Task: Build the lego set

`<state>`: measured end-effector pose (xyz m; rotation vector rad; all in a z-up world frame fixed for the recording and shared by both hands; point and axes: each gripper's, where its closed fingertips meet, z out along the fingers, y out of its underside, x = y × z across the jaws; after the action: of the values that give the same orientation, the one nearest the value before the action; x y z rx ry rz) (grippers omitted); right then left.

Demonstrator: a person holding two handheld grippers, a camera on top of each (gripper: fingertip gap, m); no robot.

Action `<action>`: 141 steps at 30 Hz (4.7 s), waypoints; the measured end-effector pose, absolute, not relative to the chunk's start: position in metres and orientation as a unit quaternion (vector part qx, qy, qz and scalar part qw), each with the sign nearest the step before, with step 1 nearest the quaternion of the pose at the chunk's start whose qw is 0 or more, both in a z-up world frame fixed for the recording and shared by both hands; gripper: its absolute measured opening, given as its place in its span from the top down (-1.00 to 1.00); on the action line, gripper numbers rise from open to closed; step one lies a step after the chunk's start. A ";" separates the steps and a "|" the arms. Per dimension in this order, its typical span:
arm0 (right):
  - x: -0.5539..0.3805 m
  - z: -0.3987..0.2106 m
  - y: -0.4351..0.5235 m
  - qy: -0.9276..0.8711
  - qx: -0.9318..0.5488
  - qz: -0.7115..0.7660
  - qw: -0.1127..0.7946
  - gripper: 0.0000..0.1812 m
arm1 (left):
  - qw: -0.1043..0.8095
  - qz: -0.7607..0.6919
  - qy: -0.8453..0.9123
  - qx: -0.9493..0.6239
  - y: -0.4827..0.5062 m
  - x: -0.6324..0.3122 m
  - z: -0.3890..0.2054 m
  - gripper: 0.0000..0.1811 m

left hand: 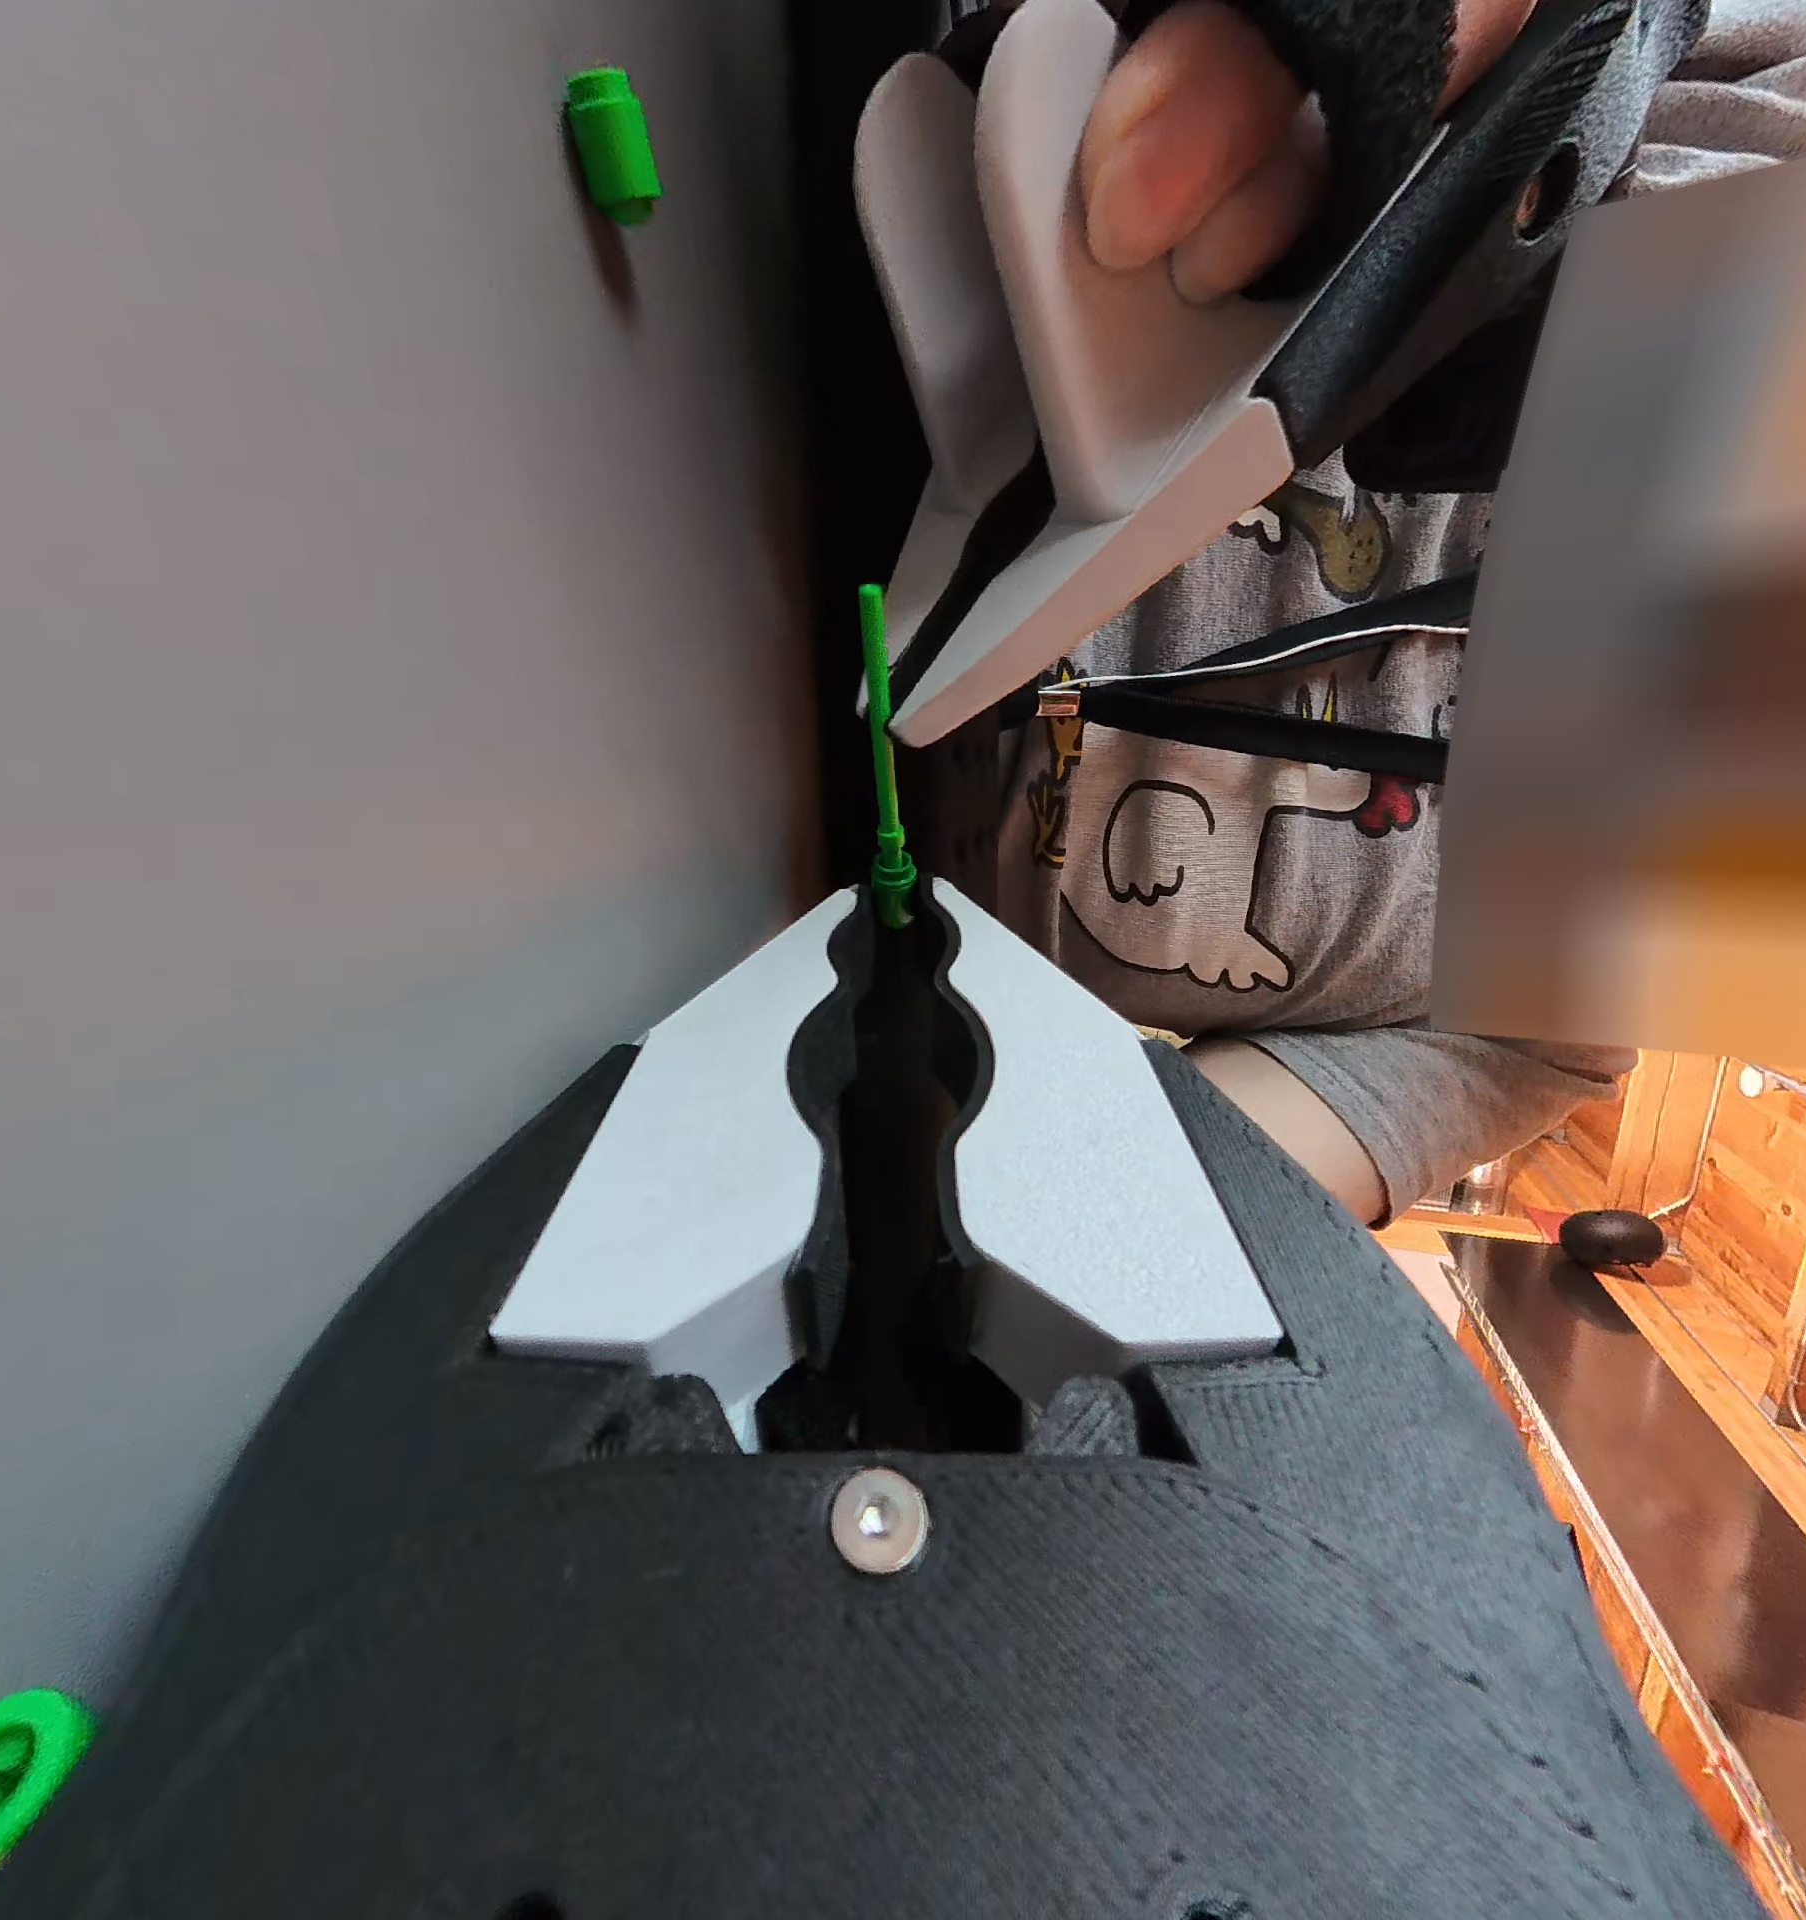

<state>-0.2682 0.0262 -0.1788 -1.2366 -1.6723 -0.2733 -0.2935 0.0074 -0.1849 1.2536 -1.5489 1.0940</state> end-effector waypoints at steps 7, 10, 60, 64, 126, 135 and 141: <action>-0.268 -0.180 0.028 -0.688 -0.513 -0.113 0.500 1.00 | 0.420 0.437 -0.621 0.497 0.008 -0.293 -0.185 0.95; -0.268 -0.180 0.028 -0.688 -0.512 -0.116 0.501 1.00 | 0.421 0.438 -0.621 0.496 0.008 -0.293 -0.185 0.95; -0.191 -0.075 0.100 -0.109 -0.706 0.468 0.520 1.00 | -0.019 0.587 -0.614 0.527 0.069 -0.188 -0.101 0.94; -0.191 -0.079 0.100 -0.111 -0.709 0.468 0.515 1.00 | -0.021 0.580 -0.616 0.532 0.070 -0.187 -0.104 0.94; -0.164 -0.072 0.092 -0.088 -0.647 0.473 0.591 1.00 | 0.006 0.655 -0.536 0.533 0.064 -0.161 -0.098 0.91; -0.150 -0.058 0.090 -0.072 -0.613 0.490 0.616 1.00 | -0.085 0.686 -0.522 0.499 0.060 -0.143 -0.081 0.95; -0.149 -0.059 0.090 -0.074 -0.616 0.472 0.626 1.00 | -0.070 0.688 -0.509 0.513 0.062 -0.144 -0.082 0.96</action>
<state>-0.1488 0.0902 -0.0586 -1.4124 -0.1697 1.0834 -0.1437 0.0618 -0.0819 1.6871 -1.6732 2.2634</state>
